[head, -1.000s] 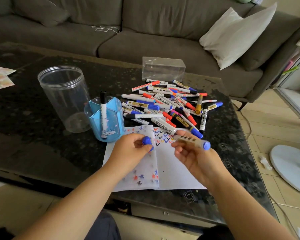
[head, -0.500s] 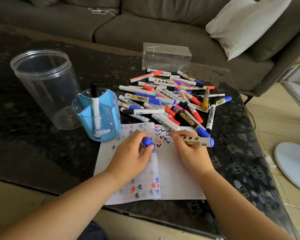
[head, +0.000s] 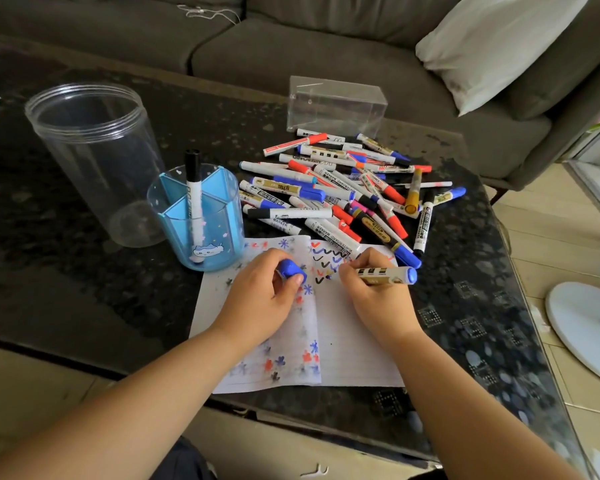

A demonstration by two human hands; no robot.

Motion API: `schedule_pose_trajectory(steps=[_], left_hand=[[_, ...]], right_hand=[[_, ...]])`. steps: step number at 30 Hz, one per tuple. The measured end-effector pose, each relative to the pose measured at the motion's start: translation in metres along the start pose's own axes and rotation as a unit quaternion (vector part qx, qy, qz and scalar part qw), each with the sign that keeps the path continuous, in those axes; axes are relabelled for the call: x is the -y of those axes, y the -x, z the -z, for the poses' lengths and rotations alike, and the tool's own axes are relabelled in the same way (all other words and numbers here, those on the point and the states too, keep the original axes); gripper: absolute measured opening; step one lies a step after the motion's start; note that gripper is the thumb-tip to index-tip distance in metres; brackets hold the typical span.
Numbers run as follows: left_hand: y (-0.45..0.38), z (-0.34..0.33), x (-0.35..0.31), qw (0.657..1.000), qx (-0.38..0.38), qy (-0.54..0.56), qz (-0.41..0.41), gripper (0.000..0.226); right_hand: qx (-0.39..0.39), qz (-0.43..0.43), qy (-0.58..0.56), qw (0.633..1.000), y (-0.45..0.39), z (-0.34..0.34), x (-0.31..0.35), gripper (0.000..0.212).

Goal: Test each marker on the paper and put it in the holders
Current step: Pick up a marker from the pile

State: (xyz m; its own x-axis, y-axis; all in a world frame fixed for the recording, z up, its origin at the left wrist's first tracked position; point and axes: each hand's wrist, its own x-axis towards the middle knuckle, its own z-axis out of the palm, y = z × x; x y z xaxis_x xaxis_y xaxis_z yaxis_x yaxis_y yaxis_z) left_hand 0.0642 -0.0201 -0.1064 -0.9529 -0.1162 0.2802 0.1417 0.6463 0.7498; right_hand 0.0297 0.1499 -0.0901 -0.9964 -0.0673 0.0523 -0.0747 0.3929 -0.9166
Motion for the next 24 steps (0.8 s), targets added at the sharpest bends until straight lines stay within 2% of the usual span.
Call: schedule_pose_trajectory(steps=[8,13,17,21,24], left_hand=[[0.0,-0.002,0.002,1.0,-0.01,0.001,0.0,0.008],[0.0,-0.001,0.003,1.0,-0.004,0.008,0.005,0.008],[0.0,0.003,0.001,0.997,0.02,0.047,0.051,0.011],[-0.002,0.018,-0.009,0.976,0.056,0.161,0.134,0.019],[0.002,0.034,-0.029,0.921,0.056,0.319,0.216,0.016]], right_hand=[[0.012,-0.011,0.032,0.999,-0.006,0.0,-0.007,0.023],[-0.019,-0.005,0.019,1.0,-0.005,-0.001,-0.007,0.032],[-0.02,-0.041,-0.042,0.998,-0.004,0.004,-0.001,0.031],[0.0,-0.081,-0.168,0.982,0.004,0.016,0.017,0.031],[0.039,-0.059,-0.246,0.967,0.017,0.023,0.039,0.034]])
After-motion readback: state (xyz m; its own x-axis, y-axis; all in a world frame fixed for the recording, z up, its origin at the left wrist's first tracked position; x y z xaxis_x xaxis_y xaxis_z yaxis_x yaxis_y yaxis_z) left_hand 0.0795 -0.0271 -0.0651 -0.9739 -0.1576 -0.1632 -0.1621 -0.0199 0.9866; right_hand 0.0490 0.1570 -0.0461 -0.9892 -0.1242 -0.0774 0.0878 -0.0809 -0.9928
